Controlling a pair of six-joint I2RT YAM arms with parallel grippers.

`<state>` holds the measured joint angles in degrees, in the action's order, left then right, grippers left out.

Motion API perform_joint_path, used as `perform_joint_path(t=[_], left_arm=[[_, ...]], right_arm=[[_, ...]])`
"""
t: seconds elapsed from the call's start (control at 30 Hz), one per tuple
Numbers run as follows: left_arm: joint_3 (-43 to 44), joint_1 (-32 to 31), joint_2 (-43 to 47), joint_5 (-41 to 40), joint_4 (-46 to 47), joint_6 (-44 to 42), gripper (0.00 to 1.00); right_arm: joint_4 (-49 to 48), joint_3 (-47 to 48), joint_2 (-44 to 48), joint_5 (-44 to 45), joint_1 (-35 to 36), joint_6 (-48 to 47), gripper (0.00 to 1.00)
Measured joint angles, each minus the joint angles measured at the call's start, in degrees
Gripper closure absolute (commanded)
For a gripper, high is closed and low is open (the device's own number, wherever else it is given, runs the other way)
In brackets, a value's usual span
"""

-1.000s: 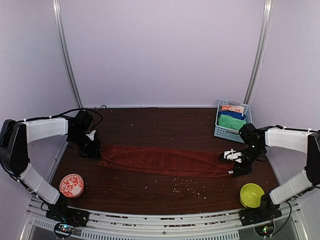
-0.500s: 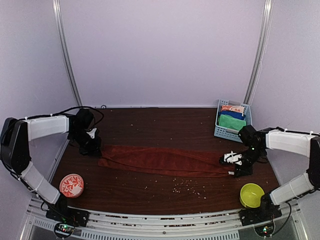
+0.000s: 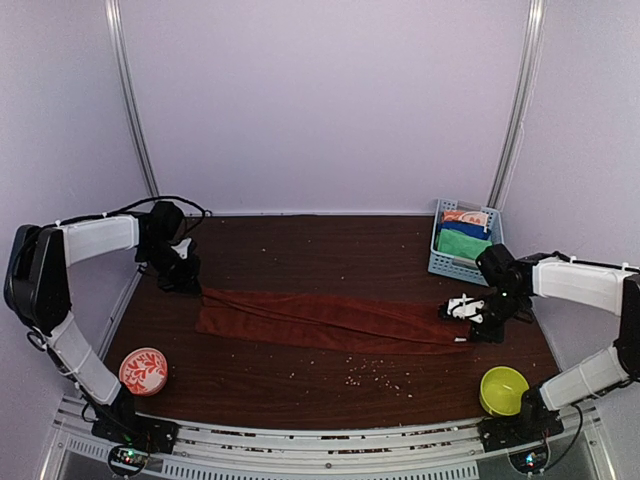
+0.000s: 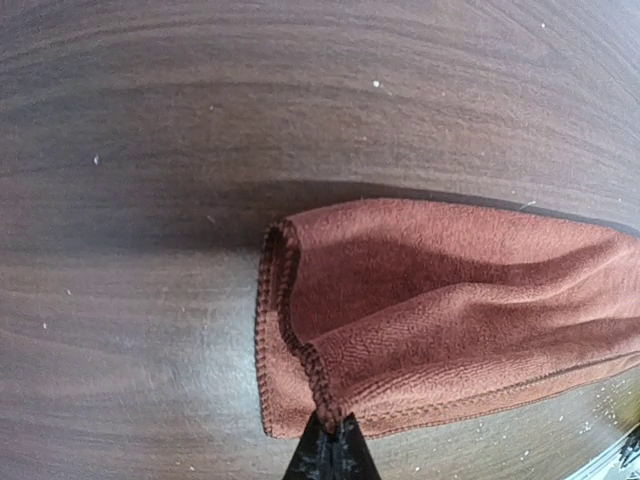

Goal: Roll the towels
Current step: Pick up the towel from the center of the board.

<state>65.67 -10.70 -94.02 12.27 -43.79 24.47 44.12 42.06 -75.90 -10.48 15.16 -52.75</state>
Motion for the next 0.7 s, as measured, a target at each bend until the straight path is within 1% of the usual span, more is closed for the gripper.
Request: perform_joint_path(t=[0.1, 0.47, 0.53, 0.63, 0.7], left_arm=[[0.5, 0.1, -0.5, 0.3, 0.0, -0.6, 1.00], [0.5, 0.1, -0.5, 0.6, -0.1, -1.0, 1.00], [0.5, 0.1, -0.5, 0.6, -0.1, -1.0, 1.00], [0.5, 0.1, -0.6, 0.6, -0.1, -1.1, 1.00], [0.5, 0.1, -0.7, 0.6, -0.1, -1.4, 1.00]], right_arm=[[0.3, 0.0, 0.8, -0.3, 0.1, -0.8, 0.71], [0.6, -0.5, 0.5, -2.2, 1.1, -1.1, 0.74], [0.6, -0.5, 0.5, -2.5, 1.4, -1.1, 0.77], [0.6, -0.5, -0.7, -2.6, 1.6, -1.1, 0.88], [0.7, -0.5, -1.6, -2.5, 1.7, -0.9, 0.92]])
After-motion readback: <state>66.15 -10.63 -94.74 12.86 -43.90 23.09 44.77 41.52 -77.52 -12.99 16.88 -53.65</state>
